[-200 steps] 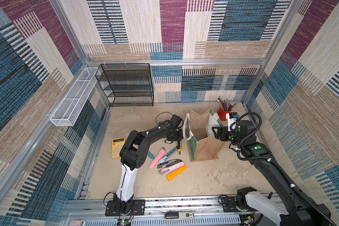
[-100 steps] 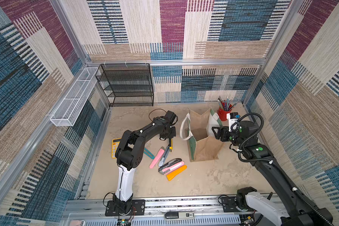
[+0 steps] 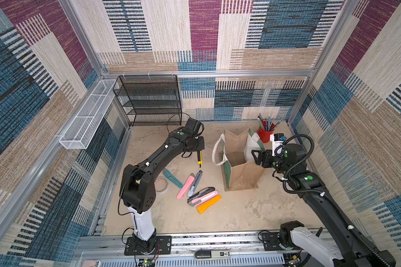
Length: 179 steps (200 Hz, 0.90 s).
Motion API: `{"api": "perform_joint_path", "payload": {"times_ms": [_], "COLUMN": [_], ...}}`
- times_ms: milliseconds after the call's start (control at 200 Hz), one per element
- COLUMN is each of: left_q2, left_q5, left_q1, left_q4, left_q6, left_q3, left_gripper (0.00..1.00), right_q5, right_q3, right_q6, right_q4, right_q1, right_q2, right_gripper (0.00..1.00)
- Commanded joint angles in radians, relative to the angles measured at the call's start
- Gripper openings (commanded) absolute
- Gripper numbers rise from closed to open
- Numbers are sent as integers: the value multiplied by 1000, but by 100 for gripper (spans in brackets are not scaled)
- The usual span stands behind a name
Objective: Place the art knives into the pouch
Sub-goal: Pick up the utility knife at the center of the board, then place the utility knife in the pouch.
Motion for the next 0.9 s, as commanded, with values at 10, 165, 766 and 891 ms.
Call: {"api": "perform_joint_path", "payload": {"times_ms": [10,165,766,891], "left_q2": [-78,-160,-43,28], "left_q5": [0,17,45,63], "left_q1": [-12,-53,-280,-313], "left_q4": [-15,-25,-100,-113], "left_q6": [13,16,37,50], "left_q3": [-19,1,360,430], "left_gripper": [0,0,0,0], "right_q5": [23,10,-38,-46], "right_q3": [13,7,-58,-69], "right_q6": [-1,15,58,67], "right_q4": [8,11,47,55], "right_q1": [2,2,2,2], "right_q2": [-9,-5,-49,-65], "right_gripper": [88,88,89,88]}}
